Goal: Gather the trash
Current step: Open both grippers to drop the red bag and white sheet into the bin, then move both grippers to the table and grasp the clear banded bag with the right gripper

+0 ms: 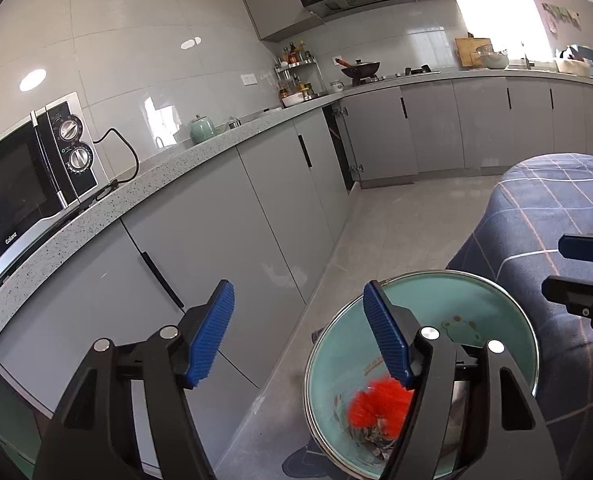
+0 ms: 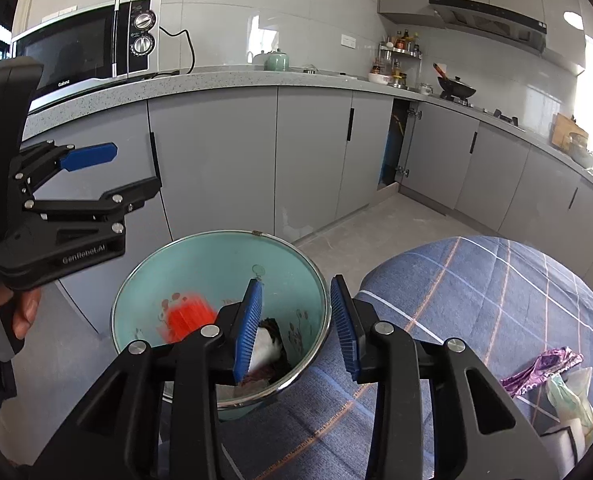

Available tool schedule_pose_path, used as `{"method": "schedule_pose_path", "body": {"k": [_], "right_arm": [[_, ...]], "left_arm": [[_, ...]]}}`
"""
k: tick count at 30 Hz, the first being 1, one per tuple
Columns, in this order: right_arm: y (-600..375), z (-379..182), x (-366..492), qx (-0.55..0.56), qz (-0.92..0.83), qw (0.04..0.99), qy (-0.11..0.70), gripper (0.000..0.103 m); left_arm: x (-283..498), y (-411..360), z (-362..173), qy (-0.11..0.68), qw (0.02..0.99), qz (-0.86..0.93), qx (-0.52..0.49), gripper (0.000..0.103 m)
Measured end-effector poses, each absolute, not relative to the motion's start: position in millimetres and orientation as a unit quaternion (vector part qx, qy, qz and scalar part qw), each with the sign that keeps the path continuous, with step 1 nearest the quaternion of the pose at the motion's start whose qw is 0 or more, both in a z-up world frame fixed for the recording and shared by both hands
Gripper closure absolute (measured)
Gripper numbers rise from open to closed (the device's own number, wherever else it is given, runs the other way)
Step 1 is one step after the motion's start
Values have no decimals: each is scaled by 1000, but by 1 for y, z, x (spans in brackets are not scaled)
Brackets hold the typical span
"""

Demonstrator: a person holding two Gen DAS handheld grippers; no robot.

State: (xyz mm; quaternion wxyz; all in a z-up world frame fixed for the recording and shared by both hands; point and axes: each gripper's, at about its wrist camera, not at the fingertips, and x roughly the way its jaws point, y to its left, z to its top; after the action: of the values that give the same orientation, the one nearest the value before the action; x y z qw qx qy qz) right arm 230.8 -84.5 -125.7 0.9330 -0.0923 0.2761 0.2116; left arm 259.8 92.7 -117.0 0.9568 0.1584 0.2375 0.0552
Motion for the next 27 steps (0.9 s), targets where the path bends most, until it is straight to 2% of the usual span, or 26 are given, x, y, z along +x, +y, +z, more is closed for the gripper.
{"method": "schedule_pose_path", "body": {"k": [3, 6, 10, 14, 17, 27], "right_arm": [[-86, -127, 230, -88, 210, 933, 278, 65], [-88, -126, 228, -89, 208, 934, 278, 64], [-87, -122, 223, -89, 207, 935, 273, 63], [-91, -119, 218, -85, 204, 938, 268, 56], [-97, -116, 213, -85, 198, 941, 263, 49], [-148, -108, 189, -82, 157, 950, 255, 44]], "left_arm": [[260, 95, -117, 240, 957, 58, 154, 32], [259, 95, -118, 240, 956, 64, 156, 23], [257, 98, -117, 240, 956, 67, 155, 18], [254, 97, -113, 238, 956, 70, 157, 15], [251, 92, -110, 233, 956, 73, 162, 5], [242, 52, -102, 221, 955, 47, 193, 5]]}}
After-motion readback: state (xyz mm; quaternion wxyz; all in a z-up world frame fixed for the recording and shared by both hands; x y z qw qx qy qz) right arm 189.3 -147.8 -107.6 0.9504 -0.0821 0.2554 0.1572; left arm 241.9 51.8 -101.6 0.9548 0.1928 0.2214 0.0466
